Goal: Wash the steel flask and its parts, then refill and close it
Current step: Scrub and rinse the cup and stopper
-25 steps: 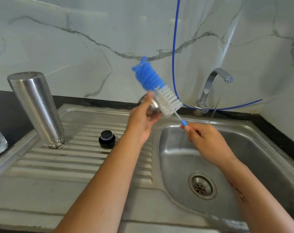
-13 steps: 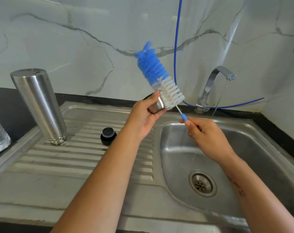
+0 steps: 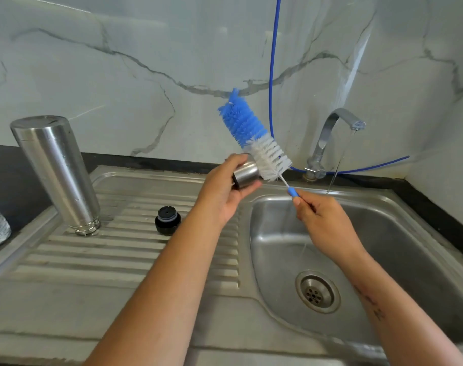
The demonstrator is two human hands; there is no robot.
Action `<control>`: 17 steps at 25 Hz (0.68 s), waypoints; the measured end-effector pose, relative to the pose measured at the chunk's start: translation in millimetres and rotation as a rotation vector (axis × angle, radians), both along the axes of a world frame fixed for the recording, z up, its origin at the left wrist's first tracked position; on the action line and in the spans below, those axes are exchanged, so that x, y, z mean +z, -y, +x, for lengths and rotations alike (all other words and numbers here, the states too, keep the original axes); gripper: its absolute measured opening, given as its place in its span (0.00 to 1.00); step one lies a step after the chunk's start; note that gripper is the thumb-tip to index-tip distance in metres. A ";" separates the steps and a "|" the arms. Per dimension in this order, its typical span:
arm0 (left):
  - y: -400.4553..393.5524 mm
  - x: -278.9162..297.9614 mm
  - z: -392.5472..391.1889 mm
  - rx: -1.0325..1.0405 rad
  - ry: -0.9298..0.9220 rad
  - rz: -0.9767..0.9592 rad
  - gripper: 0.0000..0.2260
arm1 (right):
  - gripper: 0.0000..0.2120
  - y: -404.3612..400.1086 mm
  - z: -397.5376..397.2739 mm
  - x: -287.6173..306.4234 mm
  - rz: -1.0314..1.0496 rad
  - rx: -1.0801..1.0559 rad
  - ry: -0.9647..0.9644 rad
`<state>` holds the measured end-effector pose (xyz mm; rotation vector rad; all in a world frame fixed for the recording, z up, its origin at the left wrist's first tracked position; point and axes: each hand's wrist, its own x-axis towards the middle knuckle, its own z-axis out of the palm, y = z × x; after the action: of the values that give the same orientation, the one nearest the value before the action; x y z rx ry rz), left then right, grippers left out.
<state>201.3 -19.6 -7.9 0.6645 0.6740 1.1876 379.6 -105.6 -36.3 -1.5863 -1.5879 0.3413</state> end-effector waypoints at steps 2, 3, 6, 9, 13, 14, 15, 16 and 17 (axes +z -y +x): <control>4.3 -0.5 4.1 0.036 -0.033 0.041 0.14 | 0.16 -1.2 -3.6 0.4 -0.002 0.019 0.018; 1.7 -0.2 0.0 0.087 -0.007 0.047 0.15 | 0.15 -0.5 -2.0 1.3 -0.022 0.044 0.038; -11.4 1.2 -19.5 0.168 0.146 0.032 0.19 | 0.11 4.5 8.4 4.9 -0.093 0.118 0.073; -1.8 -2.7 -6.5 0.090 0.004 0.063 0.18 | 0.13 0.1 3.4 5.8 -0.032 0.078 0.101; -4.2 -1.6 -11.6 0.125 0.030 0.089 0.12 | 0.11 5.1 2.6 8.8 -0.093 0.139 0.082; -7.5 -2.4 -16.6 0.144 0.062 0.077 0.12 | 0.11 8.7 2.8 10.2 -0.127 0.171 0.073; -8.1 -3.6 -17.8 0.142 0.064 0.074 0.14 | 0.11 8.9 3.0 10.6 -0.136 0.173 0.077; -3.9 -4.5 -13.8 0.120 0.031 0.083 0.16 | 0.12 5.1 2.6 10.1 -0.120 0.147 0.089; 2.1 -4.9 -6.3 0.091 -0.026 0.098 0.18 | 0.14 0.3 1.9 9.3 -0.097 0.101 0.103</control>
<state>195.0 -21.7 -12.8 0.7386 0.6769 1.3043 381.5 -105.9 -26.9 -1.6228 -1.7573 0.4017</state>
